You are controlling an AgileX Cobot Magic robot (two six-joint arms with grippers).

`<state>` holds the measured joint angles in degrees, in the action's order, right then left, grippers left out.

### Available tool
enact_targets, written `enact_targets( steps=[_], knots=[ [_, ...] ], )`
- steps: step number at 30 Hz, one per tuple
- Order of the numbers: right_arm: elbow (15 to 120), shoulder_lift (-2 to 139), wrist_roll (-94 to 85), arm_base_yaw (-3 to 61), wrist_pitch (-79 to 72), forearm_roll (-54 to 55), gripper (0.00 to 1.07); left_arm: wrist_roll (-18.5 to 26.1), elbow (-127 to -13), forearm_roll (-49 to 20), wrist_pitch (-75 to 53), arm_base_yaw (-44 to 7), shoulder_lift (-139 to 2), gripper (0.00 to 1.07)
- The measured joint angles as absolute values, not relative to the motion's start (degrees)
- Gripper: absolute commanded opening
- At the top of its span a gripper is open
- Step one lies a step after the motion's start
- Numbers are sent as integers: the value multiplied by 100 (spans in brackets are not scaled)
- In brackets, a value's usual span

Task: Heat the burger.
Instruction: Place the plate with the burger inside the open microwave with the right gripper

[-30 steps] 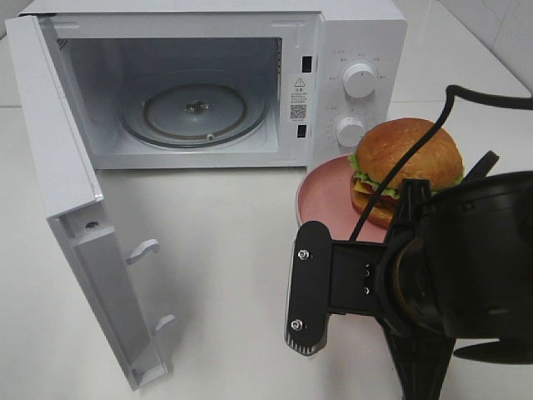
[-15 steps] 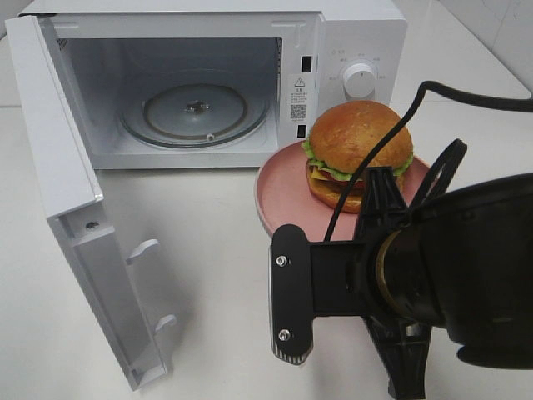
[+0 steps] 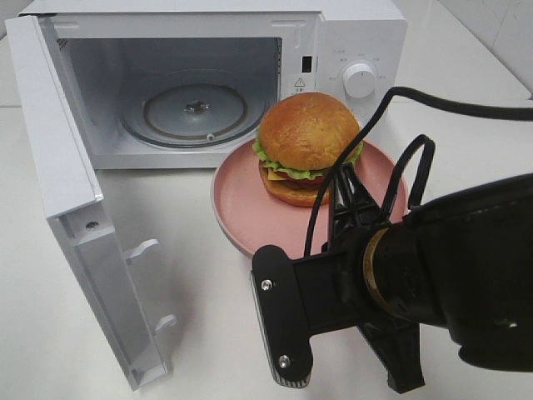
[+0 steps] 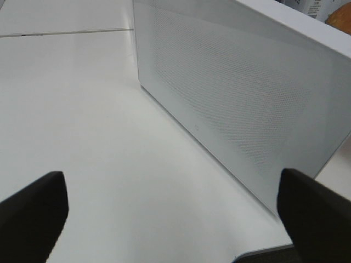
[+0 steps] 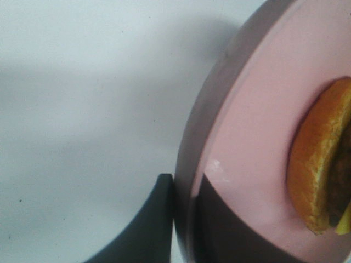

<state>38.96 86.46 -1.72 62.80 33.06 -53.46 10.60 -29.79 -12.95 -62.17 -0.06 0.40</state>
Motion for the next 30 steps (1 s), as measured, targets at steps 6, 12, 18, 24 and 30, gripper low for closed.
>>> enact_targets(
  steps=[6,12,18,24,30],
  knots=[
    [3896,8646,-424,6274,3008,-5369,0,1060,-2979,-1295,-6217,-6,40,96],
    [3896,8646,-1106,5896,2590,-5151,0,1060,-2979,-1295,-6217,-6,40,96],
    [4016,8612,-2063,5518,2286,-4595,0,1060,-2979,-1295,-6217,-6,40,96],
    [4240,8566,-3472,5168,2154,-3736,0,1060,-2979,-1295,-6217,-6,40,96],
    [4246,8526,-4979,4813,2097,-2481,0,1060,-2979,-1295,-6217,-6,40,96]
  ],
)
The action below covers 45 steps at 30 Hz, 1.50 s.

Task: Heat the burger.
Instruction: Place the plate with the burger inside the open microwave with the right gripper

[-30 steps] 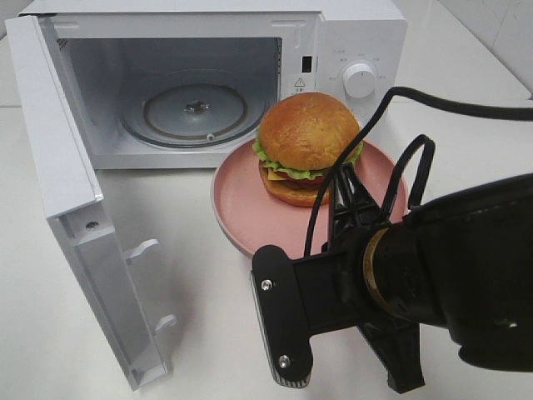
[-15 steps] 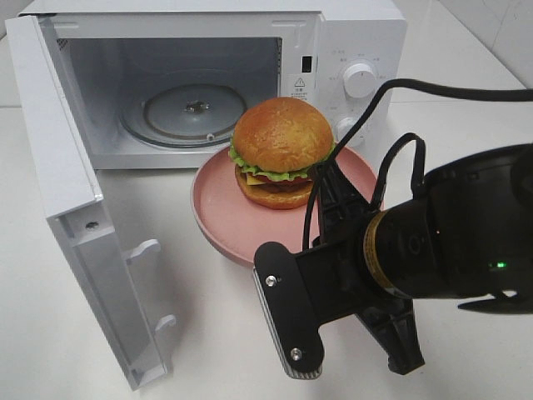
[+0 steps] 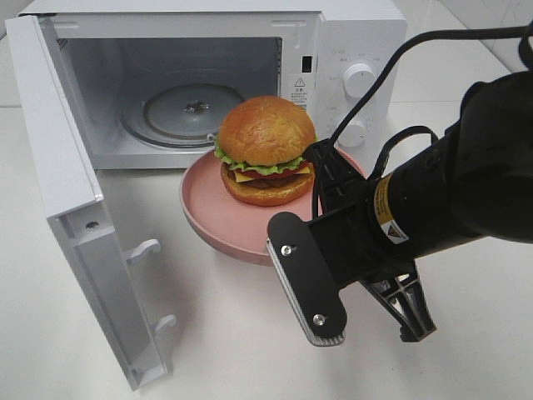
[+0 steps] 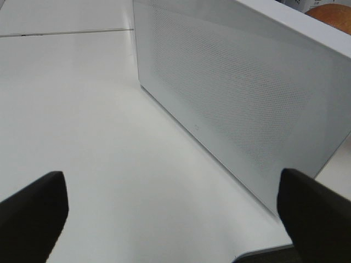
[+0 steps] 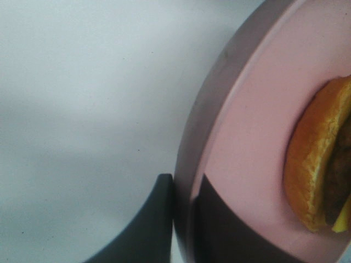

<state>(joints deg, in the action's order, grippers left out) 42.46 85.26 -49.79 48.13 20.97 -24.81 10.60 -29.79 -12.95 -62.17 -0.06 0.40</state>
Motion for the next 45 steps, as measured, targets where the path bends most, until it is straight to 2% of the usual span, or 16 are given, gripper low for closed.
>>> enact_targets(
  steps=[8,10,13,20,39,45],
  knots=[
    [4418,8520,-6492,4400,2051,-1461,0,1060,-2979,-1295,-6217,-6,40,96],
    [4446,8520,-7368,4148,1982,-940,0,1060,-2979,-1295,-6217,-6,40,96],
    [4446,8520,-7540,4097,1965,-825,0,1060,-2979,-1295,-6217,-6,40,96],
    [4446,8520,-9121,3833,1960,332,0,1060,-2979,-1295,-6217,-6,40,96],
    [4446,8520,-9253,3816,1782,212,0,1060,-2979,-1295,-6217,-6,40,96],
    [4446,8520,-8892,3982,1644,-126,0,1060,-2979,-1295,-6217,-6,40,96]
  ],
)
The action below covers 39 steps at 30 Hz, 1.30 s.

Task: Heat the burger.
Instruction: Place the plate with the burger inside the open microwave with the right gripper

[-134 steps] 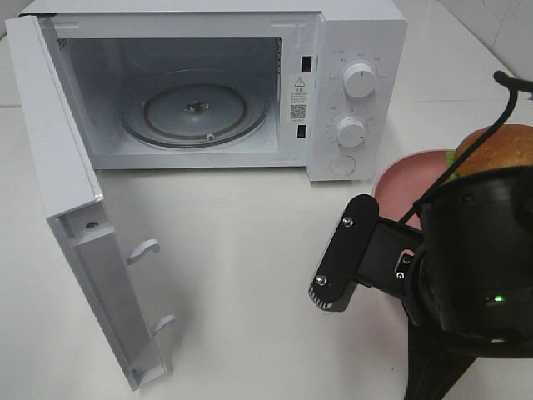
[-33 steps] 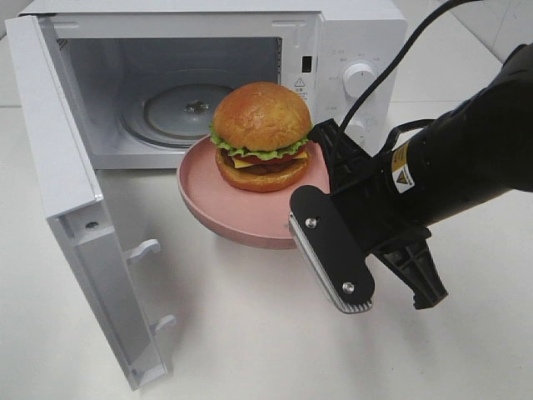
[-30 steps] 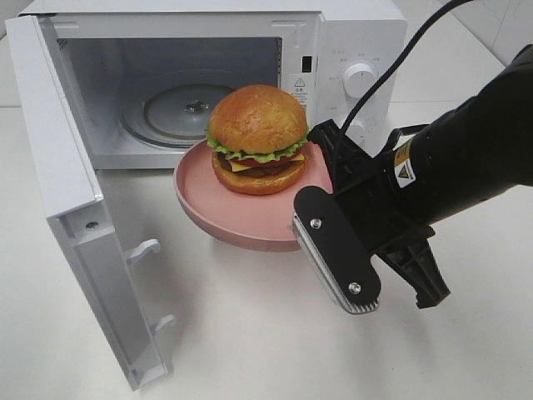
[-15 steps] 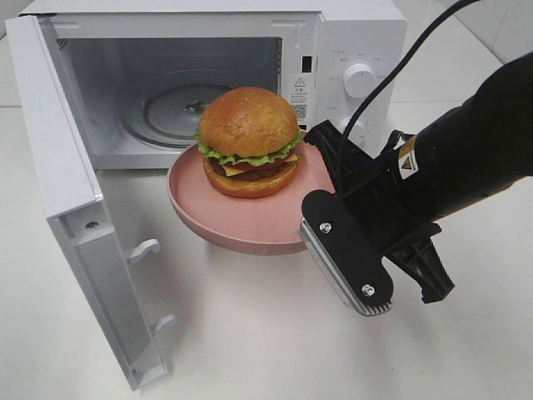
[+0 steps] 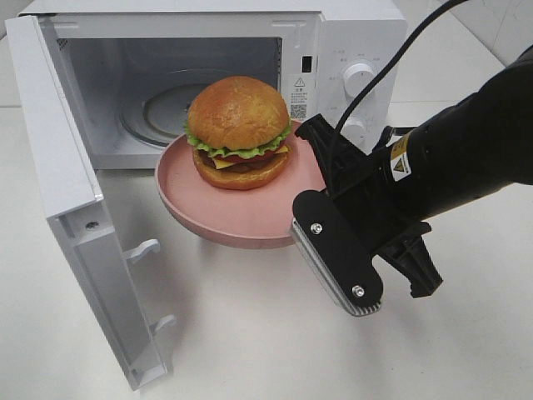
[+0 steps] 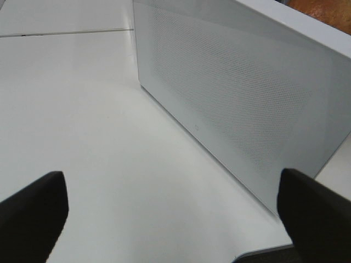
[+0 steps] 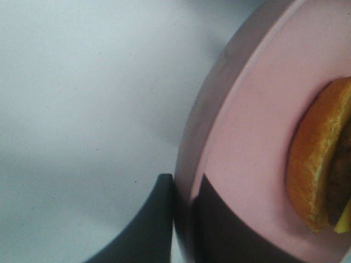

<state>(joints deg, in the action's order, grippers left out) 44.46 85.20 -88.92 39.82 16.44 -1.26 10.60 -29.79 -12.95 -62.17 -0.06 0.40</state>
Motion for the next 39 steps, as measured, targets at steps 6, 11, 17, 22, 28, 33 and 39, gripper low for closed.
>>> enact_targets(
  steps=[6,11,17,22,28,33,39],
  knots=[
    [4578,8617,-8657,4016,1616,-172,0,1060,-2979,-1295,-6217,-6,40,96],
    [4790,8892,-8583,4016,1576,-178,0,1060,-2979,-1295,-6217,-6,40,96],
    [5099,9230,-8537,4016,1576,-183,0,1060,-2979,-1295,-6217,-6,40,96],
    [5357,9477,-8520,4091,1581,-189,0,1060,-2979,-1295,-6217,-6,40,96],
    [5684,9757,-8508,4200,1576,-212,0,1060,-2979,-1295,-6217,-6,40,96],
    [5907,9935,-8457,4206,1587,-281,0,1060,-2979,-1295,-6217,-6,40,96],
    [6320,10233,-8222,4206,1627,-418,0,1060,-2979,-1295,-6217,-6,40,96]
  ],
)
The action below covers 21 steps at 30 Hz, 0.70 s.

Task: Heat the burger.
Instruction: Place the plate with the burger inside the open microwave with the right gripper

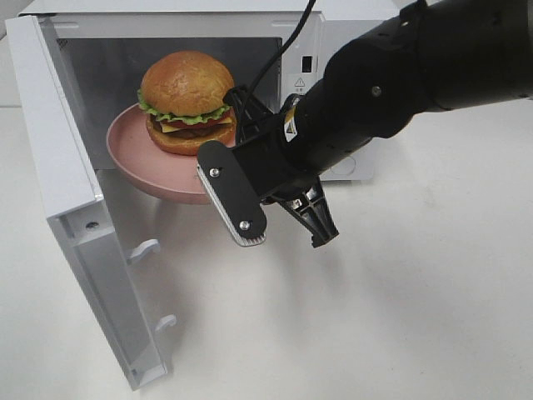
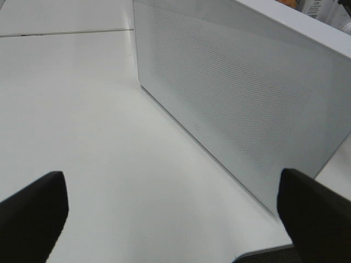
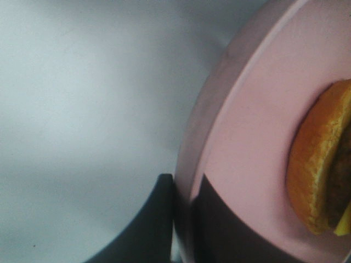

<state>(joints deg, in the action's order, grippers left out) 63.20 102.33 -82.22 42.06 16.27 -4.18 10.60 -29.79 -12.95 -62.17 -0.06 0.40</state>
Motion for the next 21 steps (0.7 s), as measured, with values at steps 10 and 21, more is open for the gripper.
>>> enact_targets(
  steps=[10,21],
  knots=[
    [6956,10806,-7752,4206,1799,-579,0,1060,-2979,-1295,-6217,-6,40,96],
    [7523,11259,-7219,4206,1839,-888,0,1060,-2979,-1295,-6217,-6,40,96]
  ],
)
